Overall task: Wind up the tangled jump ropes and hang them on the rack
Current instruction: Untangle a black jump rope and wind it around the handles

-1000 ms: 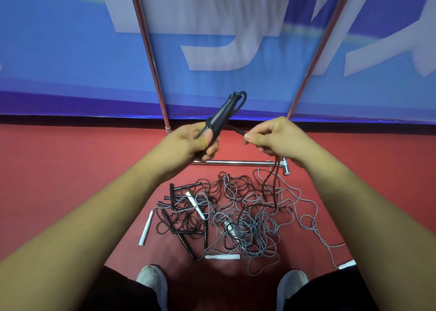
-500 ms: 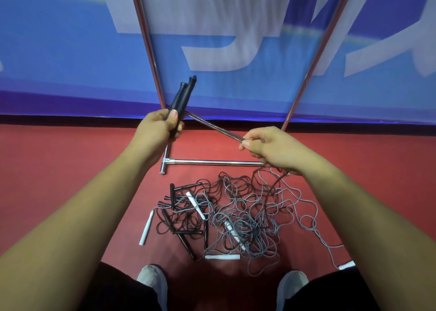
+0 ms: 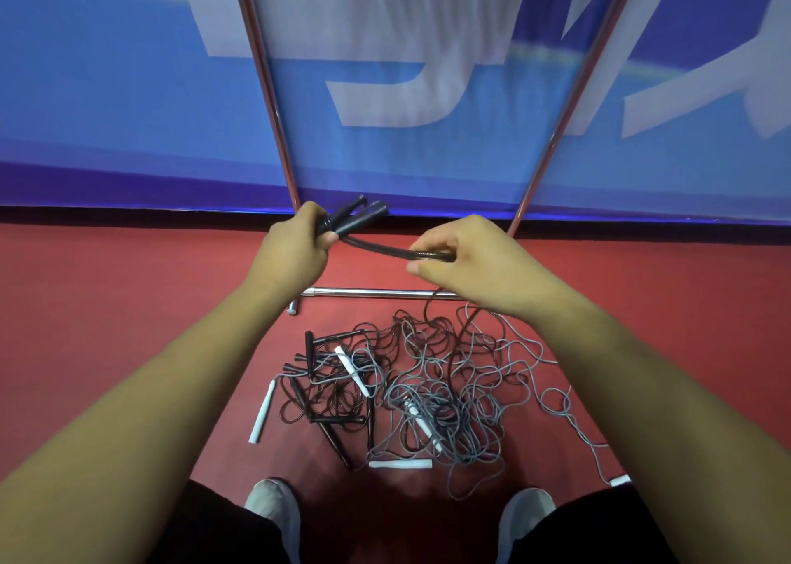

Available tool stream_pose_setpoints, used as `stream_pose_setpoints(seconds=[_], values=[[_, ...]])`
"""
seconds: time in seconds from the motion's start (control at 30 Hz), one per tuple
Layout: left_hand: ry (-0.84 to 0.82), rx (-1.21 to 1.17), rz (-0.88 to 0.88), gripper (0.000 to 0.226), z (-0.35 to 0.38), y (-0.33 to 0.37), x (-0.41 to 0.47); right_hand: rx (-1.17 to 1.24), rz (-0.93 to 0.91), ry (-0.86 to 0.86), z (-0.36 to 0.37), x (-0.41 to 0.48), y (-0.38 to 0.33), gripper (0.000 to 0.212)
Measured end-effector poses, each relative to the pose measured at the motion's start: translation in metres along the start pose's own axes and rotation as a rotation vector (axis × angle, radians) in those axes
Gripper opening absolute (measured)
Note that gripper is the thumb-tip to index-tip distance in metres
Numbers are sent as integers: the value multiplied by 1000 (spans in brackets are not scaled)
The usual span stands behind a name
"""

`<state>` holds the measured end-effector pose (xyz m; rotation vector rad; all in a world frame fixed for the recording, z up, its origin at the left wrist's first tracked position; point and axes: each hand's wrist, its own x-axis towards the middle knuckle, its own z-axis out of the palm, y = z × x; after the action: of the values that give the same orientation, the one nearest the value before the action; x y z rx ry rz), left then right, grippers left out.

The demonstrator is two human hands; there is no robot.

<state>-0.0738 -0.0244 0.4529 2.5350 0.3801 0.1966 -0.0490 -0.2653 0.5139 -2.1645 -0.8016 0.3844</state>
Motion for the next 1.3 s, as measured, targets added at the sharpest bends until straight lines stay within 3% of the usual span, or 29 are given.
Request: stream_pose_setpoints(seconds=[0.13, 0.27, 0.4, 0.47, 0.6, 0.7, 0.73, 0.8, 0.9, 1.03, 1.1, 1.3], values=[[-165, 146, 77, 32, 9, 10, -7, -104, -37, 101, -2, 7, 2, 14], [-440, 235, 210, 35, 8, 21, -11, -132, -32, 169, -3, 10, 11, 12], [-646, 222, 344, 27, 4, 23, -10, -134, -10, 231, -6, 15, 18, 10], [-716, 122, 407, 22, 3, 22, -11, -113, -6, 260, -8, 17, 21, 9], [-846, -159, 460, 34, -1, 27, -20, -63, 18, 275, -11, 21, 25, 11], [-921, -619, 414, 25, -2, 32, -30, 28, 66, 301, -16, 23, 30, 15], [-932, -771, 401, 20, -3, 33, -32, 71, 95, 302, -17, 22, 31, 16], [-909, -980, 403, 34, -6, 34, -33, 169, 146, 276, -18, 21, 33, 13], [-819, -1156, 343, 61, -9, 35, -30, 272, 198, 240, -17, 20, 36, 14], [-624, -1314, 221, 71, -6, 35, -26, 303, 208, 164, -15, 20, 34, 22], [-561, -1352, 182, 70, -6, 35, -24, 296, 192, 155, -15, 19, 35, 24], [-513, -1351, 139, 40, -13, 38, -24, 336, 213, 107, -15, 16, 38, 15]])
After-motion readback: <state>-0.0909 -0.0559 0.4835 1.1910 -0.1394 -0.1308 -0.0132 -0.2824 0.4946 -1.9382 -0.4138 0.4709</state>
